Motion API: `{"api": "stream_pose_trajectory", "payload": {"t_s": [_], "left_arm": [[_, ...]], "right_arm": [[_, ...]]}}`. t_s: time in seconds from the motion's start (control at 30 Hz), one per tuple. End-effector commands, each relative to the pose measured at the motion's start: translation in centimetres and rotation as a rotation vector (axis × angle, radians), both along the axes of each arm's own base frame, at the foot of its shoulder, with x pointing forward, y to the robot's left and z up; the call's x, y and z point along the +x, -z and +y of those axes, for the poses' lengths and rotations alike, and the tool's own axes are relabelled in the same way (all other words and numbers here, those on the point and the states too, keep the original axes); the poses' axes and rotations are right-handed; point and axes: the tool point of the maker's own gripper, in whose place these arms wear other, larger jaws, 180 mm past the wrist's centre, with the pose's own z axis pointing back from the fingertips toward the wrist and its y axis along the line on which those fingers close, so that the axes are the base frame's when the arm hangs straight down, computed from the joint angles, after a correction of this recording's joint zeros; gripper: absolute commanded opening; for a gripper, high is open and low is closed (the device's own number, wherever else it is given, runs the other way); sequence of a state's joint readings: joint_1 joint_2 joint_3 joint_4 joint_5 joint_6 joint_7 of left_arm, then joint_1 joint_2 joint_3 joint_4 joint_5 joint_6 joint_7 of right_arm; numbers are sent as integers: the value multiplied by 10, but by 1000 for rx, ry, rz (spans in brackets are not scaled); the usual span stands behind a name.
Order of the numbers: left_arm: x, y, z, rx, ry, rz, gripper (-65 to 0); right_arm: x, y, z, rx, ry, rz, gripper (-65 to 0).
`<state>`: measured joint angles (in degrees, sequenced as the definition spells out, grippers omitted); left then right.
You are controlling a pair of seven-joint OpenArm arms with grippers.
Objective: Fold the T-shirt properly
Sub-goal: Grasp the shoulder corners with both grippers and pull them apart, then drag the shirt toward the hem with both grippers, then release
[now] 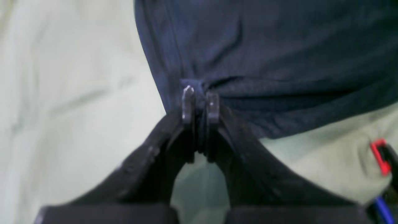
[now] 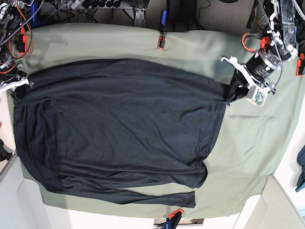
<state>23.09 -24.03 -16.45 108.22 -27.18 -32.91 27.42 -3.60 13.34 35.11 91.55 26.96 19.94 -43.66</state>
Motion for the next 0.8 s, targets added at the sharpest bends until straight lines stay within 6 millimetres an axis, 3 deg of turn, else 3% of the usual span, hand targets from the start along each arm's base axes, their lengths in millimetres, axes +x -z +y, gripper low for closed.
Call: {"api": "stream_pose_trajectory", "payload": {"t_s": [0.0, 0.27, 0.43, 0.57, 0.6, 0.63, 0.7, 0.73, 0.77], "left_arm": [[9, -3, 7, 1, -7, -16, -650], [72, 22, 22, -81, -68, 13, -650], [89, 55, 21, -101, -68, 108, -650], [99, 67, 25, -108, -86, 150, -650], [98, 70, 26, -101, -87, 172, -610], [94, 75, 25, -89, -72, 201, -512], [82, 84, 20, -81, -35, 281, -294], [78, 88, 19, -85, -34, 318, -229], [74, 90, 19, -92, -33, 344, -219]], "right_arm": [[13, -15, -8, -25, 6, -54, -650], [45, 5, -16, 35, 41, -40, -650], [54, 19, -14, 79, 56, -12, -650], [60, 24, -13, 103, 62, -6, -650], [60, 24, -12, 104, 62, -5, -650], [58, 25, -13, 103, 62, -1, -635], [56, 28, -12, 106, 60, 11, -483], [56, 28, -11, 109, 59, 13, -421], [57, 26, -11, 116, 58, 6, -377]]}}
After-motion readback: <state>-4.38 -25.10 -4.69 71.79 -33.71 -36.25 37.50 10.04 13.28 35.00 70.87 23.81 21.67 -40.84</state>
